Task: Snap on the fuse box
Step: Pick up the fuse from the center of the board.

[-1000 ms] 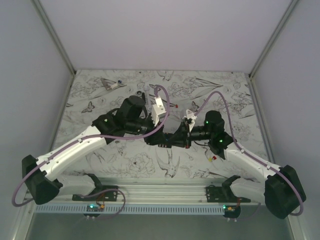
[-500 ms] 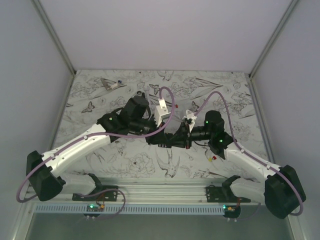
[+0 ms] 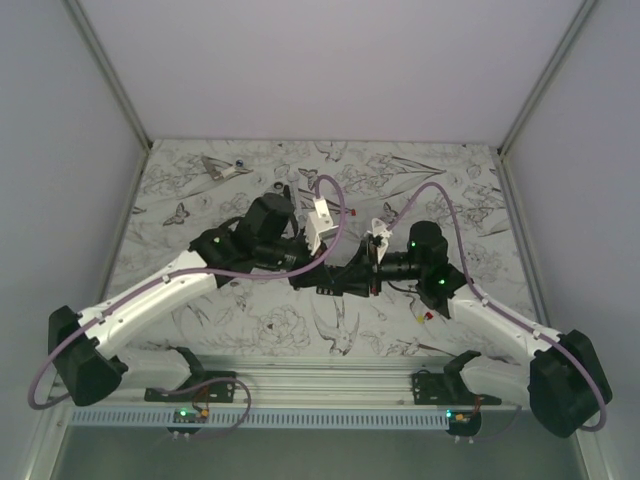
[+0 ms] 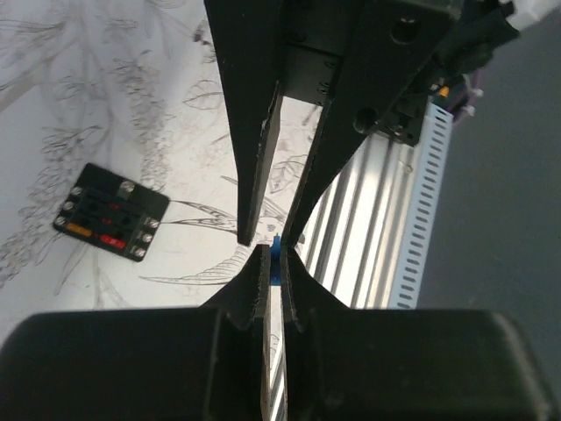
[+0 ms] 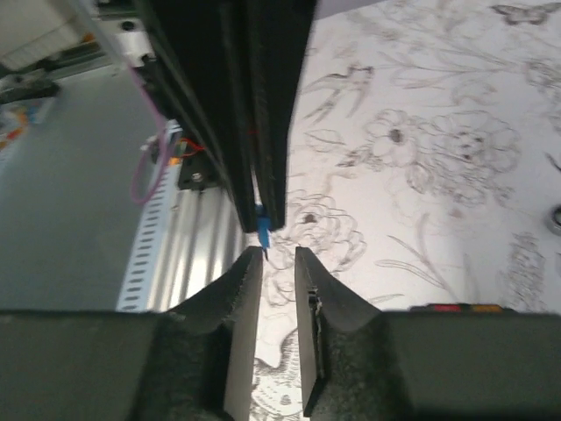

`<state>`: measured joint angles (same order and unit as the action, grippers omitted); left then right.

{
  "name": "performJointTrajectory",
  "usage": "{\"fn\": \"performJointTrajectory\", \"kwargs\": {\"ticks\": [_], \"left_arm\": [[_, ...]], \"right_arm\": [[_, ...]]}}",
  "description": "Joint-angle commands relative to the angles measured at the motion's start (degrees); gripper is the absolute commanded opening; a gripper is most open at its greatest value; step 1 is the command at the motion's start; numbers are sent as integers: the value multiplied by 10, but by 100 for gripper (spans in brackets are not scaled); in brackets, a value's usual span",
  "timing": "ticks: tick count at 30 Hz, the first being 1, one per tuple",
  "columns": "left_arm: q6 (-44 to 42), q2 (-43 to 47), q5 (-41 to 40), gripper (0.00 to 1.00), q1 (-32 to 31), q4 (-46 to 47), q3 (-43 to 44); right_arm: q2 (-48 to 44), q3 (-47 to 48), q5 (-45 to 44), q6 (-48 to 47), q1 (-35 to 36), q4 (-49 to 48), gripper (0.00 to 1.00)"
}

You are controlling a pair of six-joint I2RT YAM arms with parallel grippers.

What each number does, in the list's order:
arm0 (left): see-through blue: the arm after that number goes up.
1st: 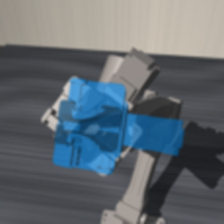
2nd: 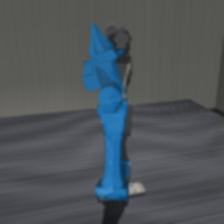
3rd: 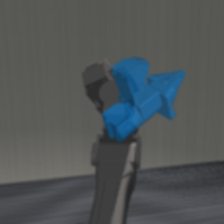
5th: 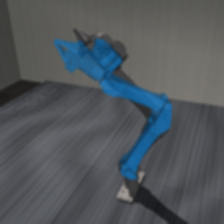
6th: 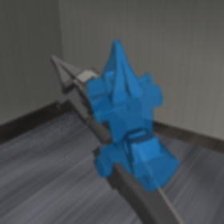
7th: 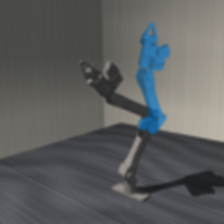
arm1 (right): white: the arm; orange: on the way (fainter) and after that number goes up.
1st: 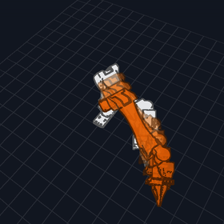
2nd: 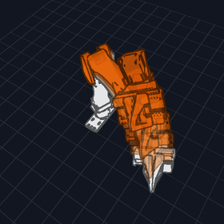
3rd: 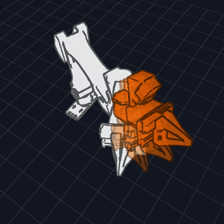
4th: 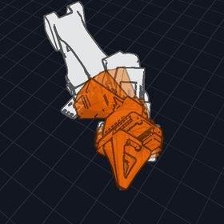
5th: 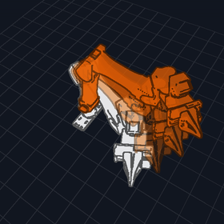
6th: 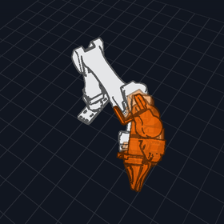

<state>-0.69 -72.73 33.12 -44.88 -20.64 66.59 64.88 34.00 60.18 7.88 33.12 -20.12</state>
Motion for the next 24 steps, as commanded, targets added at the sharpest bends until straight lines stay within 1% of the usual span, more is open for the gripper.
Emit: {"fn": "performJointTrajectory", "kwargs": {"ticks": [1,2,5,9,13,15,17,19,24], "left_arm": [[33,16,-94,0,3,-3,-10],[47,13,-128,0,3,-3,-10],[91,5,-213,0,4,-3,-10],[169,-44,-296,0,4,-2,-6],[237,-84,-366,0,4,-2,3],[260,-107,-377,0,4,-3,10],[279,-132,-380,0,4,-2,21],[293,-153,-387,0,3,-2,31],[307,-198,-391,0,0,-3,55]], "right_arm": [[-1,12,-127,-5,-7,22,31],[2,11,-160,1,-10,30,33],[19,7,-240,18,-20,48,34],[54,6,-331,39,-26,69,38],[93,-5,-382,53,-26,63,37],[114,-15,-404,63,-27,50,37],[137,-23,-429,72,-26,34,34],[163,-25,-443,83,-26,23,32],[212,-24,-436,96,-18,-5,32]]}}
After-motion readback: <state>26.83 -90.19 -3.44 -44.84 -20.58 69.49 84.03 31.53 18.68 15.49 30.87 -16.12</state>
